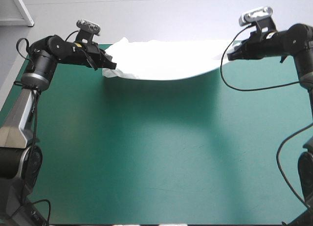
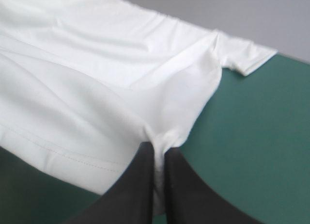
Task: Fold the cloth
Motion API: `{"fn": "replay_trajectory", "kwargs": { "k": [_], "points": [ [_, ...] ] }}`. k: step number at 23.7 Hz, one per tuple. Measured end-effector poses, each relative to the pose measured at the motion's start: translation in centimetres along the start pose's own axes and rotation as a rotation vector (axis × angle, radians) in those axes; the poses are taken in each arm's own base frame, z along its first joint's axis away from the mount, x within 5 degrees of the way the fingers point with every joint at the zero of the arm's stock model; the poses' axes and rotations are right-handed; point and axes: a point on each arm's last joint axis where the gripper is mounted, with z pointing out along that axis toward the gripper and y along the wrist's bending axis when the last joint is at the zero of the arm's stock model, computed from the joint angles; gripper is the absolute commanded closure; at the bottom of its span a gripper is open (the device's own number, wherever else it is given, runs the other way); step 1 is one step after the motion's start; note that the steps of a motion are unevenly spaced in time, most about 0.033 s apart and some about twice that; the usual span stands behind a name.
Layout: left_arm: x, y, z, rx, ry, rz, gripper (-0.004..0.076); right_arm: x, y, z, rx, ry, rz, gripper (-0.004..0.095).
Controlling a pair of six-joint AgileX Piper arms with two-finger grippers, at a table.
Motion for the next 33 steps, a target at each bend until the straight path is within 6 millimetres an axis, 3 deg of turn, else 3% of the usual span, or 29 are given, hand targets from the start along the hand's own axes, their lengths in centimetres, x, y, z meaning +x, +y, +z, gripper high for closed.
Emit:
{"fn": "replay_trajectory", "kwargs": {
  "k": [5,9,12,13,15,19,22,26,29,33],
  "points": [
    [4.1,-2.4,-2.5,0.017,0.029,-0.029,0.0705,5.1,2.1,-1.9,0.0,0.032,0.049,0.0901],
    [7.3,-3.6,-3.3,0.021,0.073,-0.049,0.0705,8.8,3.4,-3.2,0.023,0.048,0.066,0.0902],
    [10.4,-4.6,-3.5,0.021,0.106,-0.085,0.0705,11.8,4.2,-3.6,0.032,0.077,0.088,0.0902],
    [12.4,-5.4,-3.9,0.018,0.112,-0.113,0.0705,13.8,4.9,-3.9,0.041,0.098,0.105,0.0902],
    [14.0,-6.2,-4.6,0.018,0.109,-0.134,0.0705,15.7,5.5,-4.7,0.055,0.115,0.127,0.0903],
    [17.2,-8.1,-6.5,0.023,0.11,-0.151,0.0705,18.6,6.6,-6.8,0.104,0.122,0.149,0.0903],
    [21.8,-10.0,-7.6,0.041,0.163,-0.171,0.0705,21.5,8.2,-9.6,0.131,0.147,0.173,0.0903],
    [25.8,-11.8,-8.1,0.102,0.257,-0.194,0.0705,24.7,9.9,-11.8,0.13,0.193,0.233,0.0903],
    [27.1,-12.7,-8.9,0.138,0.295,-0.212,0.0705,26.6,11.0,-13.0,0.123,0.232,0.26,0.0903],
    [27.2,-13.0,-9.3,0.142,0.295,-0.212,0.0705,27.4,11.5,-13.9,0.125,0.225,0.262,0.0903]
  ]
}}
